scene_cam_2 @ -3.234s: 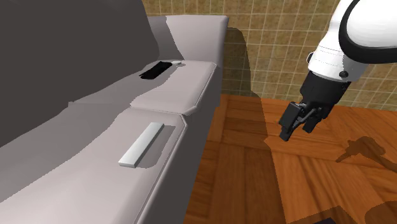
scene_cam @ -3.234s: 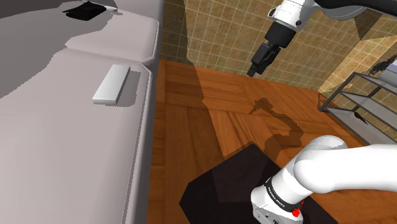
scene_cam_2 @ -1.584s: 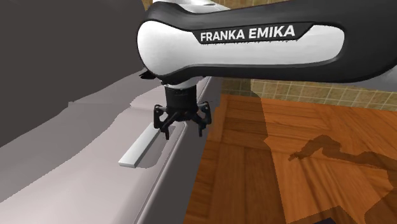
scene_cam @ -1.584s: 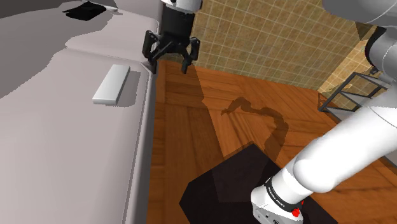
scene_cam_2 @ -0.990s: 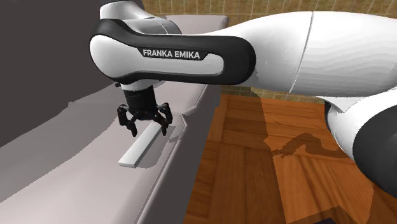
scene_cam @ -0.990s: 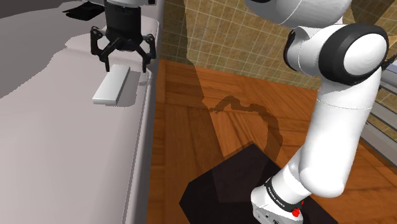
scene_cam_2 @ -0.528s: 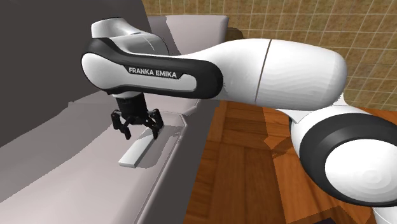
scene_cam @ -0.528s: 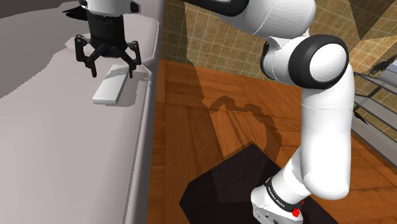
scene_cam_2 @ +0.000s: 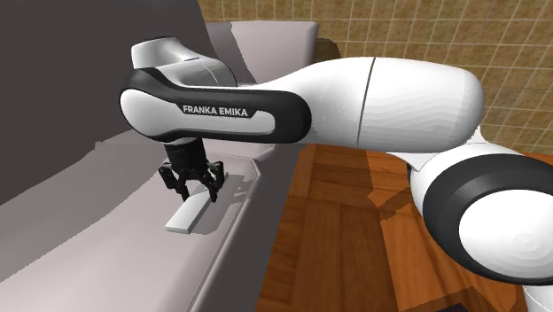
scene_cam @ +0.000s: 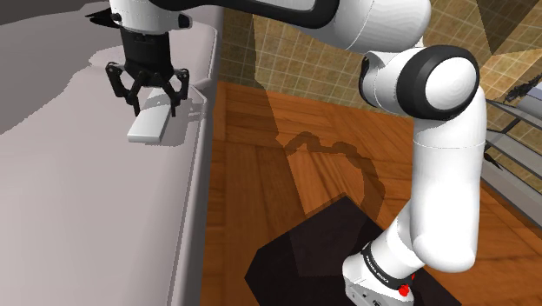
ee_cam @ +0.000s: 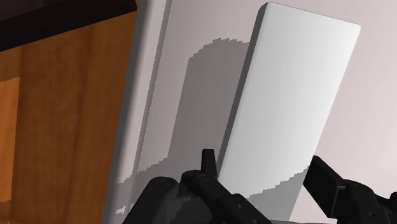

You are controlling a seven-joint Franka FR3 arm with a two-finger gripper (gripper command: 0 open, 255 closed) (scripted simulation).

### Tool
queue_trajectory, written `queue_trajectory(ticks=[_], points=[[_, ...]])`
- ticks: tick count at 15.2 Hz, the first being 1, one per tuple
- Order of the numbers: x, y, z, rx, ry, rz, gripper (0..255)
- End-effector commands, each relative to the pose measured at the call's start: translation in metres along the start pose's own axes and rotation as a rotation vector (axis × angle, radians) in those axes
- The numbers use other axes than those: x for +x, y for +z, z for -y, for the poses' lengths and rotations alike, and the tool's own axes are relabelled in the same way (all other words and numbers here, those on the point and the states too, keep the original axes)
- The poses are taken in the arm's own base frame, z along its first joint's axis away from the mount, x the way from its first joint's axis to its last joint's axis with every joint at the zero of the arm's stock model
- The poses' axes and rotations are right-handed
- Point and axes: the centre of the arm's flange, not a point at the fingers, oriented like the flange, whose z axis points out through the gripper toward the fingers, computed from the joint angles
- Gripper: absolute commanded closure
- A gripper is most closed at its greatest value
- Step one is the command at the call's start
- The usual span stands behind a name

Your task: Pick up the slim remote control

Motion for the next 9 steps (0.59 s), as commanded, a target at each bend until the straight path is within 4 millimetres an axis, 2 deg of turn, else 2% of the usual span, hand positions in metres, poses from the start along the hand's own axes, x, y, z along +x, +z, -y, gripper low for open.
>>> queue_trajectory(ticks=[1,6,9], points=[[0.000,0.001,0.000,-0.002,0.000,0.001,255],[0.000,0.001,0.001,-0.002,0.000,0.001,255],[0.000,-0.015,0.000,-0.002,0.000,0.001,255]])
